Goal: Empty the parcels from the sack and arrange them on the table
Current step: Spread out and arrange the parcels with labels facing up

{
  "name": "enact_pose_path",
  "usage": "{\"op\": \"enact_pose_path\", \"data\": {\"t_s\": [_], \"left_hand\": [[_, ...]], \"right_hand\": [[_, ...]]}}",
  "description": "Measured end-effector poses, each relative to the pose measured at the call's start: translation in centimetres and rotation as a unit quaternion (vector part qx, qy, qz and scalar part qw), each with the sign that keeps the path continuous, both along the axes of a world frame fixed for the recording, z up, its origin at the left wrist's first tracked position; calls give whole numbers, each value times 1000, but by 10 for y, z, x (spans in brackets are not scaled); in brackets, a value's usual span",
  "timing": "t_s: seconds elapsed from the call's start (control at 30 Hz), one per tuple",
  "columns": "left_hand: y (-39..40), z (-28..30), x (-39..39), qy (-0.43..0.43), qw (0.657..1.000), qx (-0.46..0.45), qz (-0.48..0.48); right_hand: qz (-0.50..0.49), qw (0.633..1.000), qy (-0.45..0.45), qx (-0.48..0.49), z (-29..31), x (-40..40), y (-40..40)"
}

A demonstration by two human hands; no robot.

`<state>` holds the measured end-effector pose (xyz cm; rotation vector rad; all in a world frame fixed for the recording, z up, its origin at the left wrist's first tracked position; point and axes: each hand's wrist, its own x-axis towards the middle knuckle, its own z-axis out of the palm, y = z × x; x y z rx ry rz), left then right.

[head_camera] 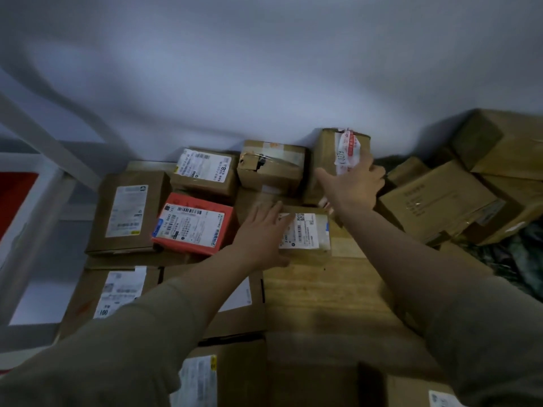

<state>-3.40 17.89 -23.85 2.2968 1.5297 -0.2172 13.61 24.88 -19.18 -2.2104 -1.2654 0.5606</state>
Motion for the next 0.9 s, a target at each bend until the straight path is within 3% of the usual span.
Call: {"op": "enact_pose_path", "data": {"t_s": [0.2,0.43,0.57,0.63,0.67,0.7,0.77,0.8,0.83,0.9], "left_hand": [[16,-8,-7,-22,998,54,-14],[18,2,-22,26,996,76,45],[9,-1,-32,59,994,59,75],[3,13,-27,-65,986,40,148],[-1,27,-19,-184,954,19,237],[-4,47,-9,-308,885,-43,347],[-3,76,4,-496,691,-226,475],[-3,87,6,-547,620,-302,474],[-5,99,7,-577,582,-348,455],[-15,115,11,-592,576,-375,421]], "right_hand": [[-58,969,177,165,10,47,-36],[-90,899,365,225,28,57,-62],[-20,906,351,236,32,58,-77],[53,930,278,236,26,62,-85],[100,939,228,236,25,64,-90],[156,943,171,240,25,65,-94],[290,917,50,271,24,68,-101],[357,886,-18,297,23,69,-103],[418,842,-90,330,21,71,-104],[501,737,-209,403,17,74,-103]]}}
